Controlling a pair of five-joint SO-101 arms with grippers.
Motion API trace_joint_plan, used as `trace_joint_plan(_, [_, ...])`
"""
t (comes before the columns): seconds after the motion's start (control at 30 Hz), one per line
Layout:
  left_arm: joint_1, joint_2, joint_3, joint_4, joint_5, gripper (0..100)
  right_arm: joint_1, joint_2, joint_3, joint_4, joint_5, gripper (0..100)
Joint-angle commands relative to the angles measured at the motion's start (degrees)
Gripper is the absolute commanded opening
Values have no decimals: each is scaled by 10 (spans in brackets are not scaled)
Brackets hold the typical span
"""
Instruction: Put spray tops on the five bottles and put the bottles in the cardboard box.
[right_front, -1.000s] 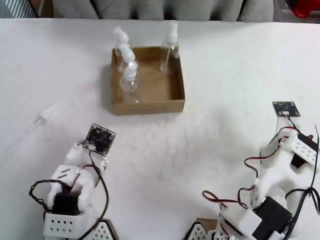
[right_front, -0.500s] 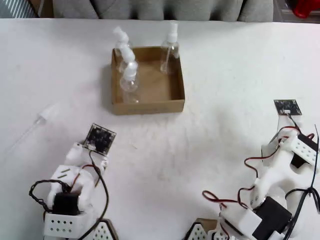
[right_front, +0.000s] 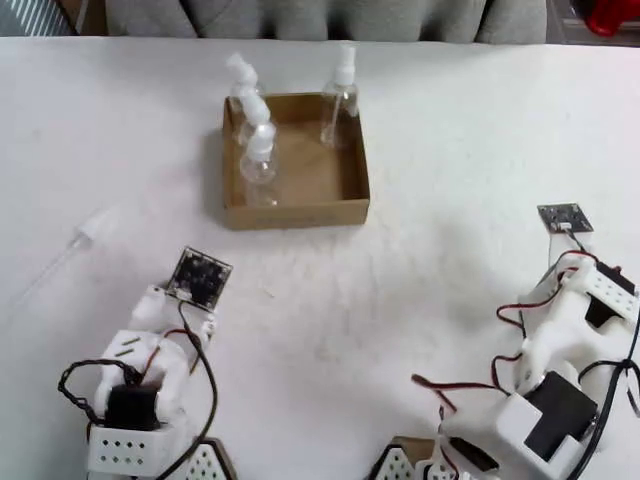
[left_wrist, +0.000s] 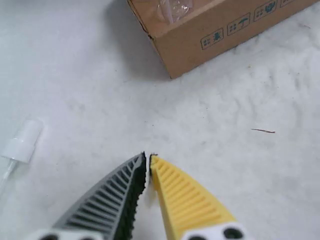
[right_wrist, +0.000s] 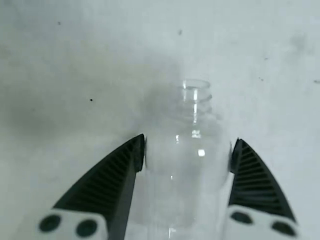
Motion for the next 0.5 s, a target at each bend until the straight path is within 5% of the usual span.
trace_joint_plan(0.0, [-6, -3, -2, -7, -5, 20, 11, -1, -43, -3, 5, 206])
trace_joint_plan(0.2, [-6, -3, -2, -7, -5, 20, 6, -1, -49, -5, 6, 22])
trace_joint_plan(0.47, [-6, -3, -2, -7, -5, 20, 7, -25, -113, 120, 1, 16])
